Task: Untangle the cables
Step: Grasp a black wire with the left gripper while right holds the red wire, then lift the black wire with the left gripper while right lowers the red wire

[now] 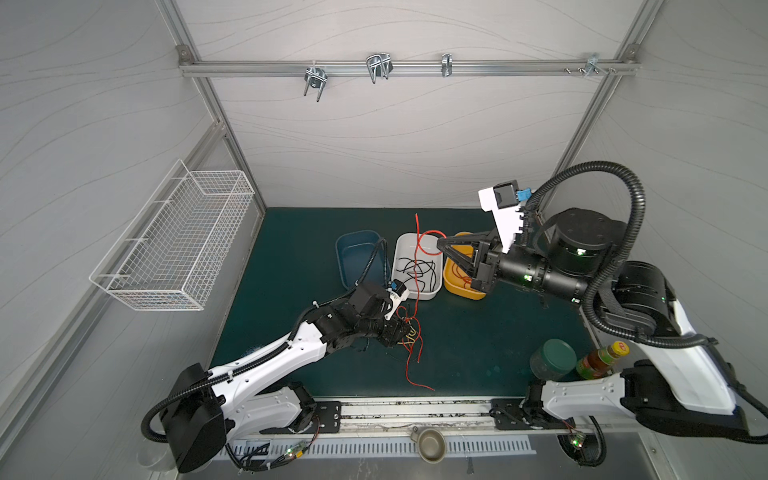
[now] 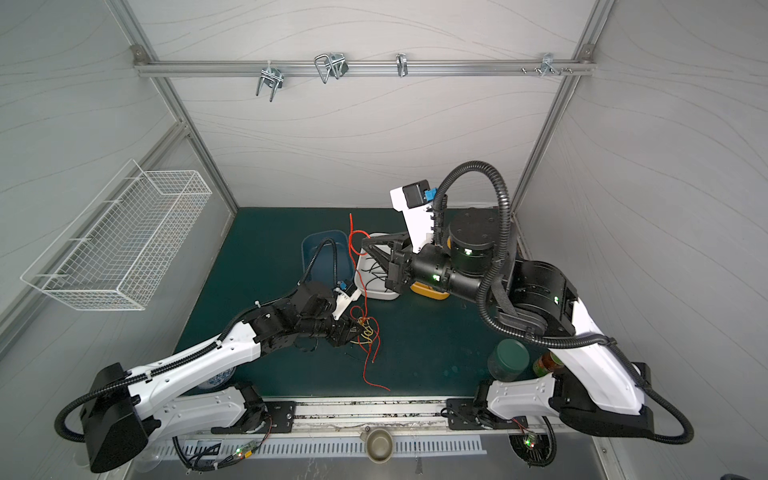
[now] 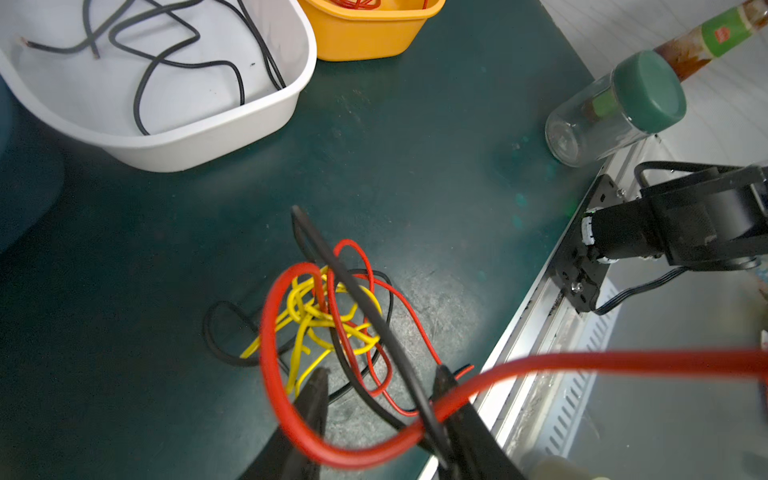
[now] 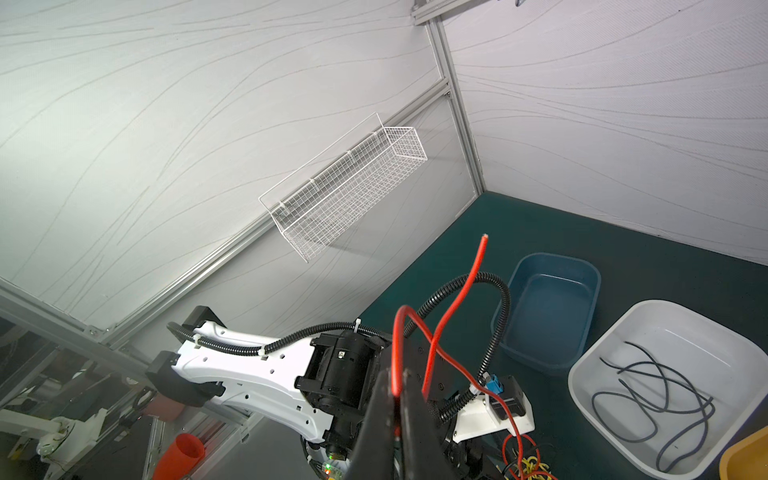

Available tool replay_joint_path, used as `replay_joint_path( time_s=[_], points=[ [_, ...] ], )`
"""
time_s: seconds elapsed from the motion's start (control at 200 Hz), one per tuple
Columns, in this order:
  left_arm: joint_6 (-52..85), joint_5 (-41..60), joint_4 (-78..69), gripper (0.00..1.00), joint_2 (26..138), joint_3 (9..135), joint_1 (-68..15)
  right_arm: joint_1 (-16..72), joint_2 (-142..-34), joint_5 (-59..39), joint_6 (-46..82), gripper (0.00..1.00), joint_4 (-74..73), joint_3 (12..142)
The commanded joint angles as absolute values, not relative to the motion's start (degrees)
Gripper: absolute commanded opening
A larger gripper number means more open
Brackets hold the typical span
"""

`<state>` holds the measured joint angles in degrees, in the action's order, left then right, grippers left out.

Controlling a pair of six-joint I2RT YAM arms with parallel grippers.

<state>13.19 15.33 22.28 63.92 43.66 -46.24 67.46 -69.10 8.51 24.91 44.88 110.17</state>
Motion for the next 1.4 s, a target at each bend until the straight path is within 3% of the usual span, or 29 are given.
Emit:
replay_joint_path(
  time_s=[0.0, 0.245, 0.415, 0.6, 0.745, 1.115, 1.396],
  points=[
    [11.6, 15.5, 23.1, 0.34, 64.5, 47.2, -46.4, 67.2, -67.9, 8.7, 25.7, 0.00, 42.4, 109.8],
    [10.8, 14.1, 24.1, 0.13, 63.2, 47.9, -46.5, 67.2, -66.3, 11.1, 25.2, 0.00, 42.2, 108.0],
    [11.0, 14.1, 25.9, 0.00, 60.0, 47.9, -46.4, 67.2, -63.5, 21.3, 23.5, 0.00, 44.3, 105.9],
    [10.6, 13.4, 29.3, 0.00, 54.0, 47.5, -46.5, 65.5, -56.5, 34.3, 22.2, 0.00, 45.2, 97.7],
    [10.5, 11.8, 31.7, 0.00, 49.9, 47.7, -46.4, 61.1, -51.5, 38.4, 23.0, 0.00, 47.8, 92.1],
    [15.8, 5.2, 34.3, 0.00, 41.2, 51.8, -46.5, 55.7, -42.9, 31.9, 27.9, 0.00, 48.6, 74.1],
    [21.2, 5.7, 31.9, 0.00, 39.6, 60.8, -46.5, 55.0, -37.8, 27.5, 34.6, 0.00, 44.2, 55.4]
  ],
)
